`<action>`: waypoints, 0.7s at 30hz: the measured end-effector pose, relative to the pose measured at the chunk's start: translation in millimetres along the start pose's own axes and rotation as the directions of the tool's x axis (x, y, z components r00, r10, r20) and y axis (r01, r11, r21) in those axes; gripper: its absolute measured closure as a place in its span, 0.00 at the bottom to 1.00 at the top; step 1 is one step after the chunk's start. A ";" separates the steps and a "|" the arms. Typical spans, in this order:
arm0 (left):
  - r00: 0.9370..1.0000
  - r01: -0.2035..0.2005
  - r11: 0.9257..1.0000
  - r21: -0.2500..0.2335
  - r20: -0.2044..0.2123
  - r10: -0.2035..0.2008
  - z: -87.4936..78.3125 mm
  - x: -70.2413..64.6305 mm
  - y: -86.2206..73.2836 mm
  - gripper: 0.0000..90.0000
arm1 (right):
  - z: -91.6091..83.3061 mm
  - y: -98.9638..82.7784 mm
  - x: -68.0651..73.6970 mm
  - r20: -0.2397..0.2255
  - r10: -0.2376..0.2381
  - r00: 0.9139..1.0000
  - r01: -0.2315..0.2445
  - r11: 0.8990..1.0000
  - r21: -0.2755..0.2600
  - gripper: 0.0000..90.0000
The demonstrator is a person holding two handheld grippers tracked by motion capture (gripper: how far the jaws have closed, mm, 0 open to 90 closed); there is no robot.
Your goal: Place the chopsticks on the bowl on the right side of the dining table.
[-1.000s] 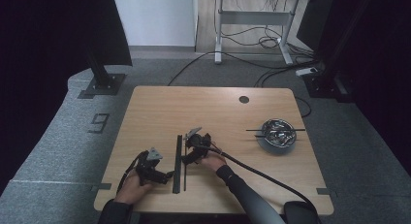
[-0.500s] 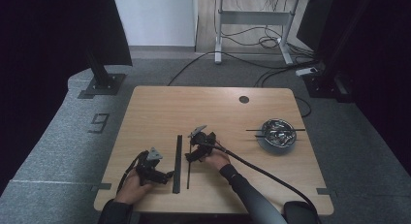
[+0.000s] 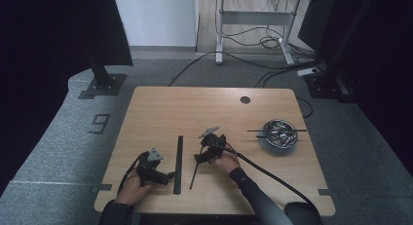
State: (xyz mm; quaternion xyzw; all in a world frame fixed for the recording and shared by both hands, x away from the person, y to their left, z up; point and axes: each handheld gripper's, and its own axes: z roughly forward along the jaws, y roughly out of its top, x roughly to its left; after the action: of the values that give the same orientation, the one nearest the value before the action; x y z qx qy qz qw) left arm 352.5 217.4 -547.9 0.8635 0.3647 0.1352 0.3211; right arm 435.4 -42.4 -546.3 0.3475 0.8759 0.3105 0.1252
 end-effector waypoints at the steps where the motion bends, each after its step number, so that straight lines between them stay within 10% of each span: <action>1: 1.000 0.000 1.000 0.000 0.000 0.000 0.0 0.0 0.0 0.00 | -1.2 -1.6 -0.1 -0.003 0.004 1.000 -0.004 1.000 0.002 0.00; 21: 1.000 -0.001 1.000 0.000 -0.001 0.001 0.0 0.0 -0.1 0.00 | -15.7 -22.6 -8.8 0.005 0.025 1.000 -0.025 1.000 -0.011 0.00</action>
State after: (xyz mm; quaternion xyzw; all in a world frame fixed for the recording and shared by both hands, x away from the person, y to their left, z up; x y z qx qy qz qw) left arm 352.4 217.4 -548.0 0.8636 0.3646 0.1355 0.3209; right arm 423.0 -68.4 -548.3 0.3586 0.8695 0.3157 0.1253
